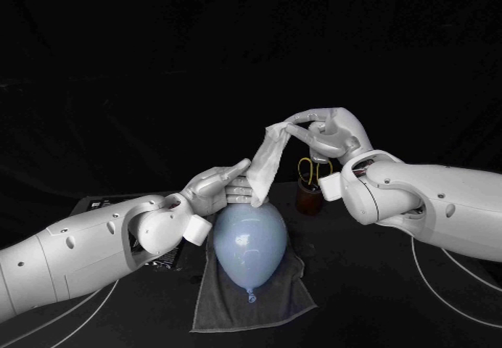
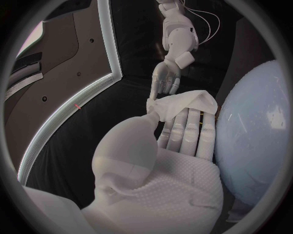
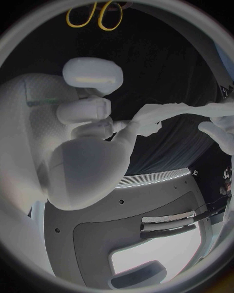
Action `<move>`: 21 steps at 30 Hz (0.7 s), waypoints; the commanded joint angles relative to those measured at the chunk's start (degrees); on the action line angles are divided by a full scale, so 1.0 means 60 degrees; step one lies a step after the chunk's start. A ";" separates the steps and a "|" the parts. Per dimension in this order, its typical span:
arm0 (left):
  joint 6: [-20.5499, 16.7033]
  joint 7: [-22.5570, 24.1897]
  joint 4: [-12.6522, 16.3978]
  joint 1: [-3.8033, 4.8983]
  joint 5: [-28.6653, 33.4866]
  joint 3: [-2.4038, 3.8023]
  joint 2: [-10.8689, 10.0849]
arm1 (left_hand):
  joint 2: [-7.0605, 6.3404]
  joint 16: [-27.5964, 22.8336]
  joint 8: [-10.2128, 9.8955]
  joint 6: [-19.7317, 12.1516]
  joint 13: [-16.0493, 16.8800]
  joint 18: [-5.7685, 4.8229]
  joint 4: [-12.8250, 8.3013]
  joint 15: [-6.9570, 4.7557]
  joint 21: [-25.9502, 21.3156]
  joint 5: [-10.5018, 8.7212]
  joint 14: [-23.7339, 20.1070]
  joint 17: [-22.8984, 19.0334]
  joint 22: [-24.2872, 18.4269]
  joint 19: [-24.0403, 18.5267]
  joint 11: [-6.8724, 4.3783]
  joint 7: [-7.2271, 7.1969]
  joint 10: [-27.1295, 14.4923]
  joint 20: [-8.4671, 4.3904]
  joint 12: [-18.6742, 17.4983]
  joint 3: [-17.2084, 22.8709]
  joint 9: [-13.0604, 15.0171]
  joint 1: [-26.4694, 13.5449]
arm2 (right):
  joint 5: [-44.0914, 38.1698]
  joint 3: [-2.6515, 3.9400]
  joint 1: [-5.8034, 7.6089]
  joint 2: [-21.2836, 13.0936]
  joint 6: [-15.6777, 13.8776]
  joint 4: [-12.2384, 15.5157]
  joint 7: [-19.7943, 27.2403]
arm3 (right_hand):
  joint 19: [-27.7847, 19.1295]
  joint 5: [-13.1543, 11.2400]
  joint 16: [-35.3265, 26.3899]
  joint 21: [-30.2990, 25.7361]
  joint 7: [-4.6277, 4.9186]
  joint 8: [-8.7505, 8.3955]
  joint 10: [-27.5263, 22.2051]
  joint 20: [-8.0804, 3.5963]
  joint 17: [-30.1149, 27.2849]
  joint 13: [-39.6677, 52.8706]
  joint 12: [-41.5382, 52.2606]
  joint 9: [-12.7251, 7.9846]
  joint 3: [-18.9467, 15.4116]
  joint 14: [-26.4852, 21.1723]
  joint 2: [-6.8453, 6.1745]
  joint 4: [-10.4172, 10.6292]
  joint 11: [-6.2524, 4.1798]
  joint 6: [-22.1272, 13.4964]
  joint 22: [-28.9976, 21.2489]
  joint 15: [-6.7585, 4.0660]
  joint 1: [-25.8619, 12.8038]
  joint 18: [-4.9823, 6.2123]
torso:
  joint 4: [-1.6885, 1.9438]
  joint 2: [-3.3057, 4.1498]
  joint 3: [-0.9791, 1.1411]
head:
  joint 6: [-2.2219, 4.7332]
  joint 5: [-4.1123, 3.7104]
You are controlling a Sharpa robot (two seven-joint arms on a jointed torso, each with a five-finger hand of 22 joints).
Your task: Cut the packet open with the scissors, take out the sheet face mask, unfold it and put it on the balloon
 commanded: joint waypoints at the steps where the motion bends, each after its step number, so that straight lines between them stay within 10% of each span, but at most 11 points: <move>1: 0.0136 0.0026 0.0014 -0.0001 0.0076 0.0006 0.0005 | -0.0019 -0.0038 0.0085 -0.0079 0.0002 0.0092 -0.0001 0.0009 -0.0048 0.0024 0.0054 -0.0001 0.0008 -0.0042 -0.0041 0.0689 -0.0022 0.0011 0.0052 0.0099 0.0015 0.0109 | 0.0034 0.0012 0.0000 -0.0013 0.0013 0.0028 0.0187 | -0.0022 0.0021 0.0042 -0.0014 -0.0028 0.0043 0.0414 -0.0062 0.2508 0.1727 0.0024 0.0014 0.0064 0.0999 0.0100 -0.0009 -0.0039 0.0072 0.1754 -0.0062 -0.0025 0.0063 | -0.0004 -0.0004 -0.0004 | -0.0007 -0.0008; 21: 0.0030 0.0076 -0.0036 -0.0029 0.0078 -0.0001 -0.0030 | -0.0290 -0.0093 0.0803 -0.0295 -0.0009 0.0102 -0.0303 -0.0026 -0.0038 0.0024 0.0120 -0.0001 0.0007 -0.0034 -0.0087 0.0635 0.0004 0.0010 0.0034 0.0921 0.0162 0.0568 | 0.0050 0.0018 -0.0001 -0.0076 -0.0017 0.0078 0.0262 | -0.0020 0.0022 0.0042 -0.0007 -0.0026 0.0053 0.0418 -0.0061 0.2508 0.1733 0.0031 0.0021 0.0080 0.0999 0.0103 -0.0019 -0.0037 0.0064 0.1756 -0.0060 -0.0030 0.0062 | -0.0004 -0.0001 -0.0007 | -0.0004 -0.0029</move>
